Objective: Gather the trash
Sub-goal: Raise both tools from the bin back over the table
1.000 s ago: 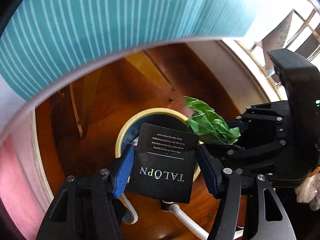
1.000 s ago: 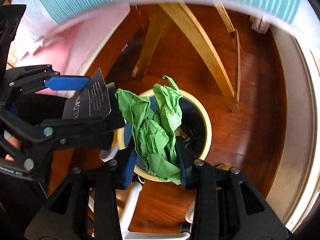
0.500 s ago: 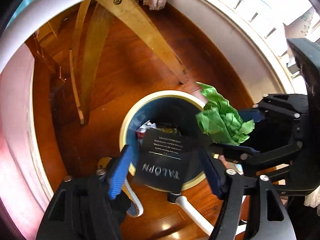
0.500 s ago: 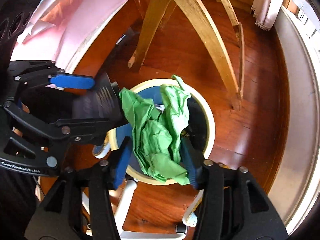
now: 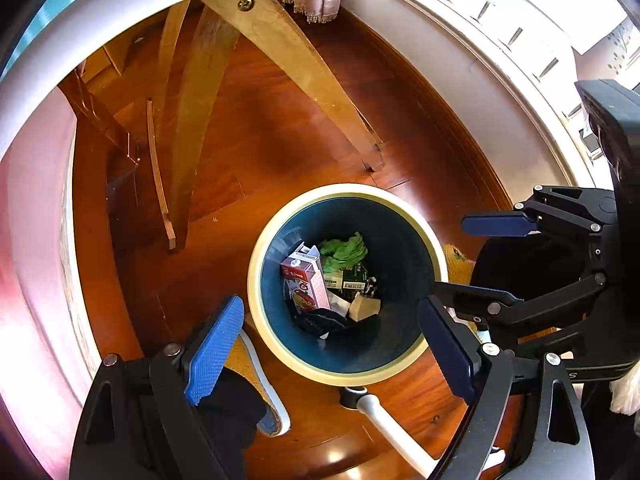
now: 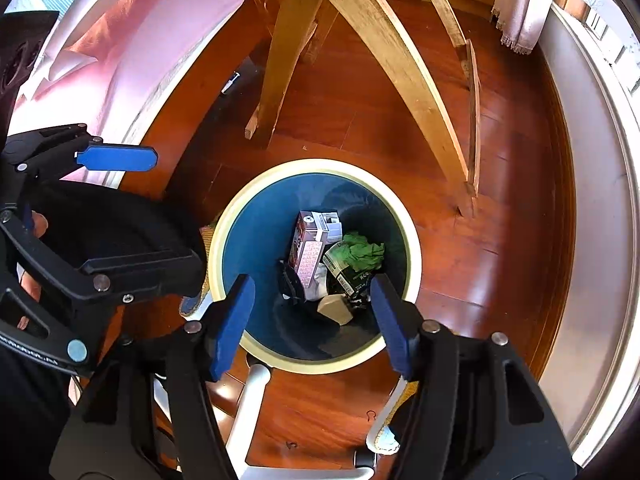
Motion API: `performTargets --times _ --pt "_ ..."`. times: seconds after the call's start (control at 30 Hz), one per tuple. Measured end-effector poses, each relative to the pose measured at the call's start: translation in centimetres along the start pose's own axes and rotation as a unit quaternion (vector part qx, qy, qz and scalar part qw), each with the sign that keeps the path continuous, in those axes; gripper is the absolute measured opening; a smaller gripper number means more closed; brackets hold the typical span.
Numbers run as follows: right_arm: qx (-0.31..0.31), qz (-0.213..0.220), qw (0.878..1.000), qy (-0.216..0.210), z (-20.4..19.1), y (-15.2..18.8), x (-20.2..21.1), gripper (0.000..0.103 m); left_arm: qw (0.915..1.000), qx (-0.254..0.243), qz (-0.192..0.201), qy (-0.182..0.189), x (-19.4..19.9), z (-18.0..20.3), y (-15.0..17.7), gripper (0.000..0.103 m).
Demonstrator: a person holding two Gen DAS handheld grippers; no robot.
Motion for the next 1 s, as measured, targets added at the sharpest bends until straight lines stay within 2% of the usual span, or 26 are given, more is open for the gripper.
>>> performTargets --times 0.77,0.87,1.0 --pt "-0.005 0.012 1.0 0.014 0.0 -0.1 0.8 0.058 0.9999 -0.001 0.005 -0.012 0.6 -0.1 0.3 0.09" --pt "-0.006 0.022 1.0 0.017 -0.1 0.0 1.7 0.058 0.9999 0.004 0.014 -0.007 1.5 -0.1 0.3 0.09" --pt "0.001 0.038 0.999 0.023 -0.5 0.2 3.6 0.058 0.999 0.015 0.038 0.019 4.1 0.0 0.5 0.09"
Point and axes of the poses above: each gripper's, at about its wrist camera, not at the fingertips, and x roughly against the way its jaws point, z to its right, y to its underside, the point moved 10 cm from there along -x, roughly the way its jaws point, and after that the axes turned 15 degrees about -z, right-handed, at the moved point
